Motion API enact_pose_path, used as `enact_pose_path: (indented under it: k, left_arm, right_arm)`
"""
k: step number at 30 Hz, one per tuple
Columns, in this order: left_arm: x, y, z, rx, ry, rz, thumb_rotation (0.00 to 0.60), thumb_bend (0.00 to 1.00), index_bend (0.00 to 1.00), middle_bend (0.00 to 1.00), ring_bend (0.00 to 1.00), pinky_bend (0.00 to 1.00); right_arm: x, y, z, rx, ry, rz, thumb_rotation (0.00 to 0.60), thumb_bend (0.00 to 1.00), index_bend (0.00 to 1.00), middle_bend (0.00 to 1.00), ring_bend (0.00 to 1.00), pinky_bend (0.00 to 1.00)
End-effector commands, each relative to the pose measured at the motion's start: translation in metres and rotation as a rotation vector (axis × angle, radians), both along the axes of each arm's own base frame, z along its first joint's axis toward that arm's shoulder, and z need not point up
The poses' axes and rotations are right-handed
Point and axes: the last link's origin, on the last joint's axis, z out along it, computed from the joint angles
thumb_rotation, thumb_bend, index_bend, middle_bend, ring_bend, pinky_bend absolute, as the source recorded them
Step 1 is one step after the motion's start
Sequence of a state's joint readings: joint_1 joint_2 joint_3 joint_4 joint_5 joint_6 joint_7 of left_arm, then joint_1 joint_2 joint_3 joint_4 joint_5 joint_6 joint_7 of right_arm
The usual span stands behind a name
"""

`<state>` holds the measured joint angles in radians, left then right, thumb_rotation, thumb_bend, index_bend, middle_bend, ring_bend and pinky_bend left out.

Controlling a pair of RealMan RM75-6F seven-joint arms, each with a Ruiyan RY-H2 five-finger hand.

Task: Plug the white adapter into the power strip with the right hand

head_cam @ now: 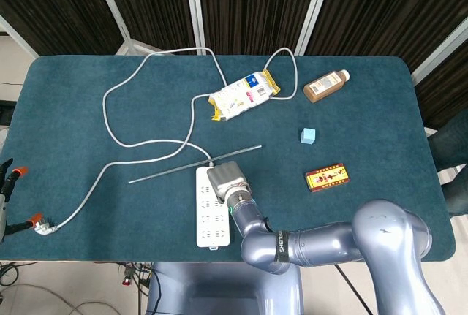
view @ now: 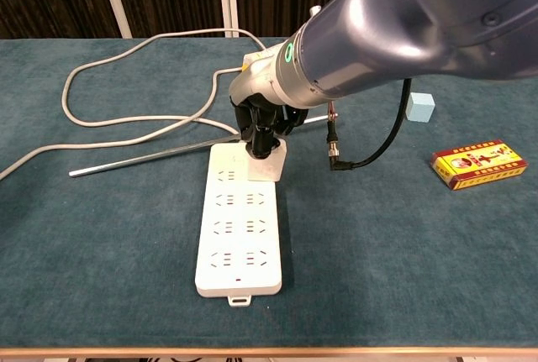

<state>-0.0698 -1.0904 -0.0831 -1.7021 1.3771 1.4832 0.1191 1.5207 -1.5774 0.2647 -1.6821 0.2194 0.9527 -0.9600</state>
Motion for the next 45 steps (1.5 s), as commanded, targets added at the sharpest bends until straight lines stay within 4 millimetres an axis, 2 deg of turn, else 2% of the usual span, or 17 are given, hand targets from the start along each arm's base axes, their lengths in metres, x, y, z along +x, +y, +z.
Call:
enact_pose_path:
  k: [1,23,45]
  left_arm:
    - [0.000,0.000,0.000,-0.001,0.000,0.000,0.600,0.09,0.20,0.00,0.00,0.00]
    - [-0.001,0.001,0.001,-0.003,-0.007,0.002,0.600,0.09,0.20,0.00,0.00,0.00]
    - [-0.002,0.002,0.004,0.000,-0.016,0.002,0.600,0.09,0.20,0.00,0.00,0.00]
  right_arm:
    - [-0.001,-0.001,-0.001,-0.001,0.002,-0.003,0.600,0.84,1.00,0.83,0.90,1.00]
    - [0.004,0.002,-0.014,-0.005,0.011,0.013,0.600,0.84,1.00,0.83,0.90,1.00]
    - [-0.002,0.004,-0.026,0.011,0.047,0.009,0.600,0.84,1.00,0.83,0.90,1.00]
